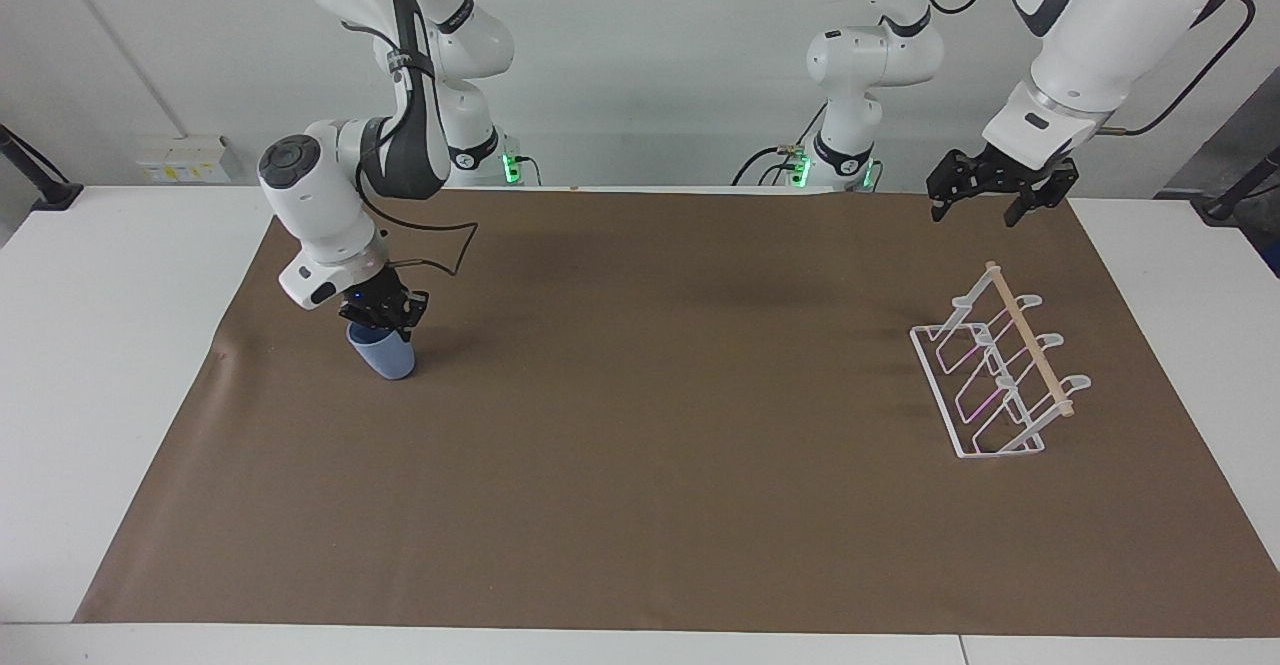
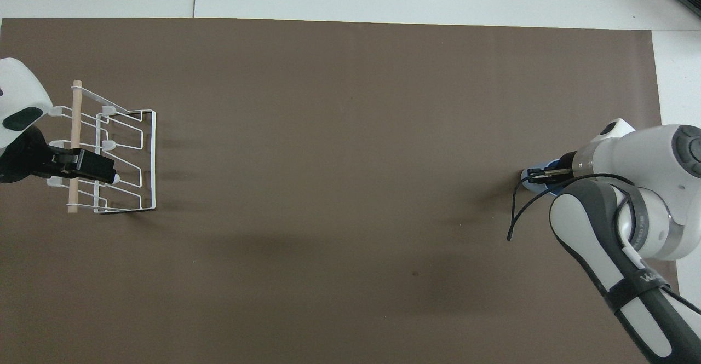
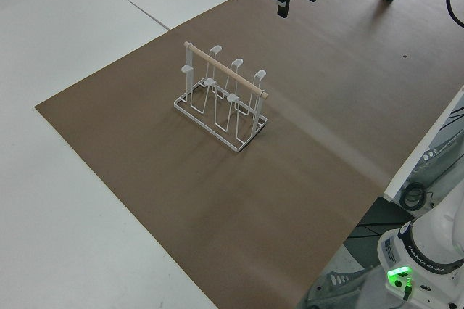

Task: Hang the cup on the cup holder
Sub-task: 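Lift the blue cup with the right gripper while the left gripper rises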

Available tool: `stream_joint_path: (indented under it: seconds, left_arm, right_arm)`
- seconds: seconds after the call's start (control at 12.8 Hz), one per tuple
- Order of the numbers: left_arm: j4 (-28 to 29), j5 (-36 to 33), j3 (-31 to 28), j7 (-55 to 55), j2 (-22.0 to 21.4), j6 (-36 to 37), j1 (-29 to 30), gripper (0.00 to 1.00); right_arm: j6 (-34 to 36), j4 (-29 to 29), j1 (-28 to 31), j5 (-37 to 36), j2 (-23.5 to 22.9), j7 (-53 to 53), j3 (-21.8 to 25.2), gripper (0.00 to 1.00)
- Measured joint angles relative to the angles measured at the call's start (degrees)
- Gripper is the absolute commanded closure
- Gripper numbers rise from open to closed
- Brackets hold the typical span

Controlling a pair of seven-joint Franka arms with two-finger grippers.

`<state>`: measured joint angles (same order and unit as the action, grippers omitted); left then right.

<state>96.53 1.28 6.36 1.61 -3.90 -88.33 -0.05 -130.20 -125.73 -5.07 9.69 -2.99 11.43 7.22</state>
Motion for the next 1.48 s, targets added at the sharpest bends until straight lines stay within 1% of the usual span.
stream_joint_path:
  seconds: [0.23, 0.39, 0.55, 0.7, 0.86, 1.02, 1.09, 1.33, 1.48]
  left_arm:
    - [0.00, 0.92, -0.09, -3.14, -0.09, -0.01, 0.51, 0.00]
    - [-0.01, 5.25, -0.22, -8.69, -0.18, -0.03, 0.91, 0.00]
    - [-0.01, 9.51, -0.30, -14.62, -0.21, -0.03, 2.03, 0.00]
    - [-0.01, 13.74, -0.36, -21.15, -0.22, -0.03, 2.73, 0.00]
    - [-0.01, 17.31, -0.38, -26.38, -0.32, 0.32, 3.41, 0.00]
    - [-0.10, 18.66, -0.35, -31.30, -0.46, 0.15, 3.54, 0.00]
    - [-0.29, 20.40, -0.35, -35.84, -0.49, -0.14, 3.58, 0.00]
    - [-0.29, 28.97, -0.36, -50.71, -0.54, -1.35, 4.30, 0.00]
    - [0.09, 33.96, -0.23, -58.76, -0.54, -2.99, 4.34, 0.00]
  right_arm:
    - [0.01, -0.02, 0.09, 10.05, 0.02, 12.78, 1.51, 1.00]
    - [0.34, -0.04, 0.15, 17.76, 0.02, 19.38, 1.81, 1.00]
    - [1.44, 0.00, 0.03, 28.93, 0.03, 25.95, 1.62, 1.00]
    - [4.07, 0.57, -0.10, 39.74, 0.09, 31.65, 1.41, 1.00]
    - [7.94, 1.52, -0.12, 49.22, 0.31, 34.13, 1.20, 1.00]
    - [10.73, 1.96, -0.14, 56.85, 0.75, 34.42, 0.14, 1.00]
    - [11.47, 2.00, -0.19, 60.04, 1.03, 34.42, -0.75, 1.00]
    - [11.88, 2.03, -0.44, 67.82, 1.51, 34.42, -4.39, 1.00]
    - [11.84, 2.06, -0.55, 73.44, 1.59, 34.42, -7.01, 1.00]
